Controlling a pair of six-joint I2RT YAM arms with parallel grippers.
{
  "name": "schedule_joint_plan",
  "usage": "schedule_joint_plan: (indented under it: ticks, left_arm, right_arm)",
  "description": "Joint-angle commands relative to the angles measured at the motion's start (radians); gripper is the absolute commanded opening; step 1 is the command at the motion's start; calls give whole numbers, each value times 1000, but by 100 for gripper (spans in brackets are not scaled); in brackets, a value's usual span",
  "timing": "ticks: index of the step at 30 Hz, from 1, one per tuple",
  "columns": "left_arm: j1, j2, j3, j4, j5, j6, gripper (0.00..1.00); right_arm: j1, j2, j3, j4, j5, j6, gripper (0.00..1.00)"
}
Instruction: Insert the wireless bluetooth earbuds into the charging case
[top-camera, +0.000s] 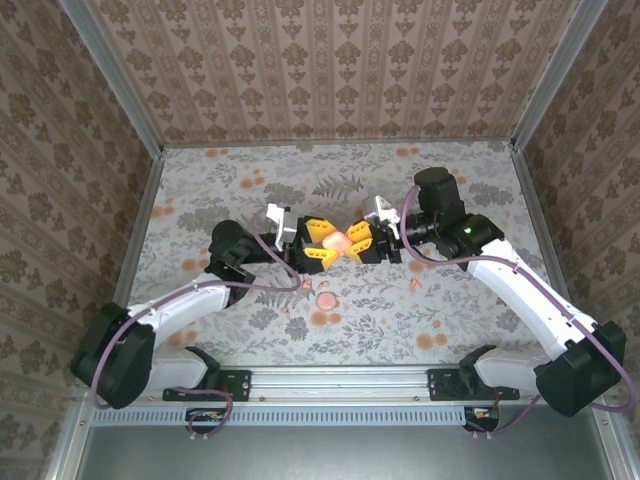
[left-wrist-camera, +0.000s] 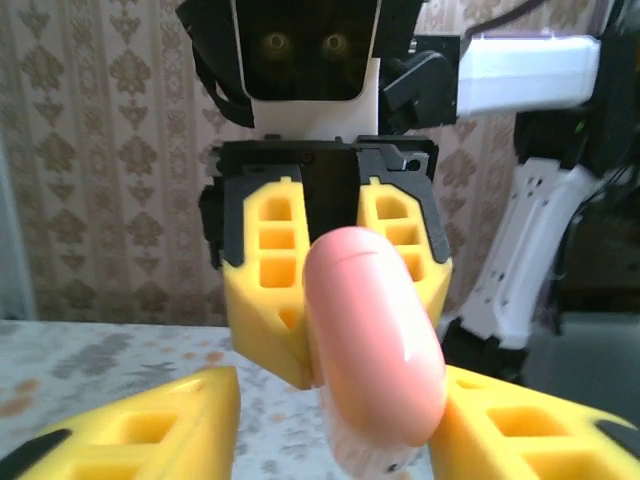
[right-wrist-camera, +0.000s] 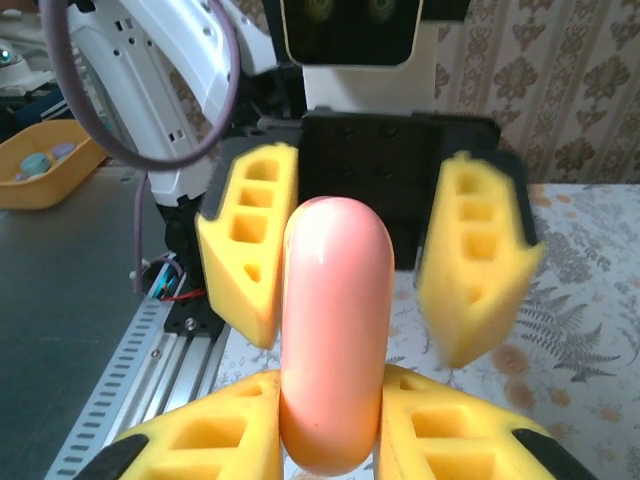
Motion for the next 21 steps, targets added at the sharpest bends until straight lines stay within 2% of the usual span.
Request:
schedule_joint_plan:
  ticks: [1,5,9,14,21]
  left_arm:
    - [0,-117,8,-355,-56,270,64]
    - [-6,-202,48,-739,-109,524,66]
    - [-8,-216,88,-962,-132,677,65]
    - [-11,-212,107,-1077,-178,772,65]
    - [-28,-169,127,-1122,-191,826,64]
  right_arm:
    - [11,-42,29,-115,49,-77,24]
    - [31,-79,-1,-223,236,-198,24]
    - [57,-78,-12,-301,415,-313,23]
    - [104,-33,-12,-339,526,-412,24]
    - [153,7,-35,-283,494,-448,23]
